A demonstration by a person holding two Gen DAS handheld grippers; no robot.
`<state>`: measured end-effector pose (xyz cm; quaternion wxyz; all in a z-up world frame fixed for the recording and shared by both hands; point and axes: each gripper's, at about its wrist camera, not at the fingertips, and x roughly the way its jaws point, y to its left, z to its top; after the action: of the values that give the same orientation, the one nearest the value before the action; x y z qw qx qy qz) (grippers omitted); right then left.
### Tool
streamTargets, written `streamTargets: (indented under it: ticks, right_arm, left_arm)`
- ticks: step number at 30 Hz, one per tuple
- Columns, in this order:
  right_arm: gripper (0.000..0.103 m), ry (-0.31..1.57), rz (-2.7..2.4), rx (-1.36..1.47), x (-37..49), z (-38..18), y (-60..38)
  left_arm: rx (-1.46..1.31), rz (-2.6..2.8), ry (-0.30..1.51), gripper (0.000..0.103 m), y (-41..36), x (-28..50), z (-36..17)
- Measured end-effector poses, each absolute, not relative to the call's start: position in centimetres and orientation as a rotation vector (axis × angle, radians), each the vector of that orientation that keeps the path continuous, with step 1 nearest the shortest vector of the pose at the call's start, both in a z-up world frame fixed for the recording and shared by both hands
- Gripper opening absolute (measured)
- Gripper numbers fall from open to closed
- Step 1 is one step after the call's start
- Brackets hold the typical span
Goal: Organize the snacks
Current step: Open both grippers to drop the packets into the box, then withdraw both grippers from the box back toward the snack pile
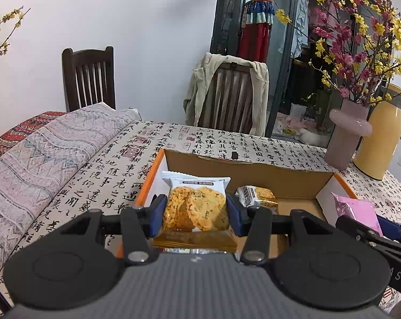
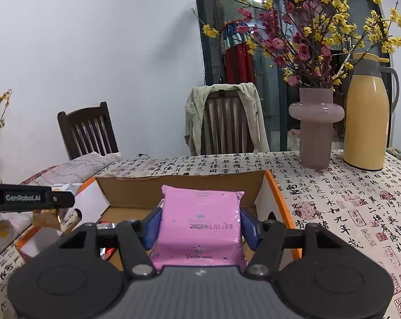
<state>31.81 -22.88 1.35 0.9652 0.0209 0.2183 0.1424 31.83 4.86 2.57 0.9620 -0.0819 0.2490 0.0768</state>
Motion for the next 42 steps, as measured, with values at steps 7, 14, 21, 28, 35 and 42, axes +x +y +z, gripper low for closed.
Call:
streamTargets:
  ticks: [7, 14, 21, 28, 35, 42]
  right_arm:
    - [0.065, 0.432, 0.293, 0.057, 31.4, 1.5, -23.3]
    - [0.103, 0.397, 0.270, 0.102, 30.8, 1.9, -24.2]
    - [0.103, 0.387, 0.272, 0.100, 30.4, 2.0, -24.0]
    - [0.103, 0.382, 0.259, 0.088, 29.9, 2.8, -23.9]
    - [0.103, 0.333, 0.270, 0.072, 27.4, 5.6, -24.4]
    - [0.103, 0.306, 0.270, 0.030, 23.6, 6.3, -25.2]
  left_arm:
    - [-0.191, 0.149, 0.469, 0.067, 5.0, 31.1, 2.7]
    - [-0.211, 0.165, 0.376, 0.103, 4.9, 29.4, 3.6]
    - [-0.217, 0.164, 0.368, 0.103, 4.6, 28.9, 3.9]
    - [-0.227, 0.171, 0.364, 0.103, 4.6, 27.4, 5.4]
    - [-0.193, 0.154, 0.340, 0.103, 4.5, 23.6, 8.4]
    - [-0.177, 0.138, 0.349, 0.103, 4.8, 20.0, 7.7]
